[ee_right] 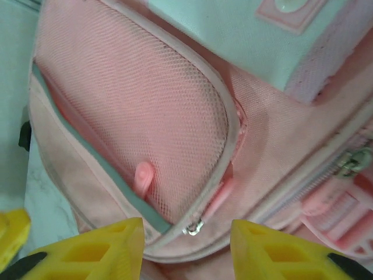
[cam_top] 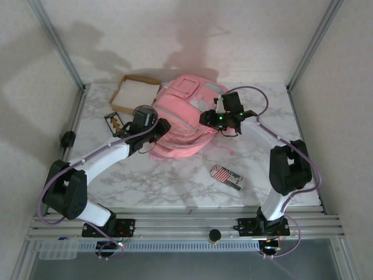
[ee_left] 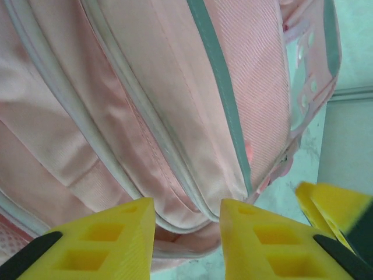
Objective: Pack the student bag
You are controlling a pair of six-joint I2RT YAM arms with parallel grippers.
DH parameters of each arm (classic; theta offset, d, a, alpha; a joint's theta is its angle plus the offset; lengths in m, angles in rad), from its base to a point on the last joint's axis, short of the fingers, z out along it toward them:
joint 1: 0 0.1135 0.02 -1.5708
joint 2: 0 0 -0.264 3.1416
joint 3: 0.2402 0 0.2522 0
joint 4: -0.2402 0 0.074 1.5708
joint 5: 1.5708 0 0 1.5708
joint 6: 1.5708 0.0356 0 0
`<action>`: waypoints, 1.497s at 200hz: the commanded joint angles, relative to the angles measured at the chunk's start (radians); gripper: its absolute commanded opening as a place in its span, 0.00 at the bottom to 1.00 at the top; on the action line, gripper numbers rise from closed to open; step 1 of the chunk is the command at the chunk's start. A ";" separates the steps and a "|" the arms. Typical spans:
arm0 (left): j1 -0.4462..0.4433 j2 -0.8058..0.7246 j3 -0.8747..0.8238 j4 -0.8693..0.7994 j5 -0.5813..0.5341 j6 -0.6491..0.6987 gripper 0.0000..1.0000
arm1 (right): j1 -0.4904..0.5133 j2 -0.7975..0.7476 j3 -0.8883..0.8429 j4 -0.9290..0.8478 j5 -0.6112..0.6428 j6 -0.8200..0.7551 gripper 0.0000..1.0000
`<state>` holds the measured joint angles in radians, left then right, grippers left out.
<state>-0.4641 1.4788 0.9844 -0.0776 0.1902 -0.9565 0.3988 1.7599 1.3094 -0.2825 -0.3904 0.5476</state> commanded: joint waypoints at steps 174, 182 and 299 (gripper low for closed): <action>-0.125 0.039 0.022 0.063 -0.042 -0.116 0.34 | -0.003 0.251 0.285 -0.038 0.018 0.004 0.11; -0.135 0.041 0.022 0.069 -0.041 -0.129 0.34 | -0.003 0.248 0.280 -0.041 0.010 0.000 0.11; -0.220 0.107 0.047 0.075 -0.082 -0.167 0.36 | 0.017 0.224 0.205 -0.043 -0.043 -0.060 0.10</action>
<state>-0.6582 1.5589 1.0077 -0.0181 0.1390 -1.1046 0.3965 1.9728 1.4849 -0.3286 -0.3706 0.5034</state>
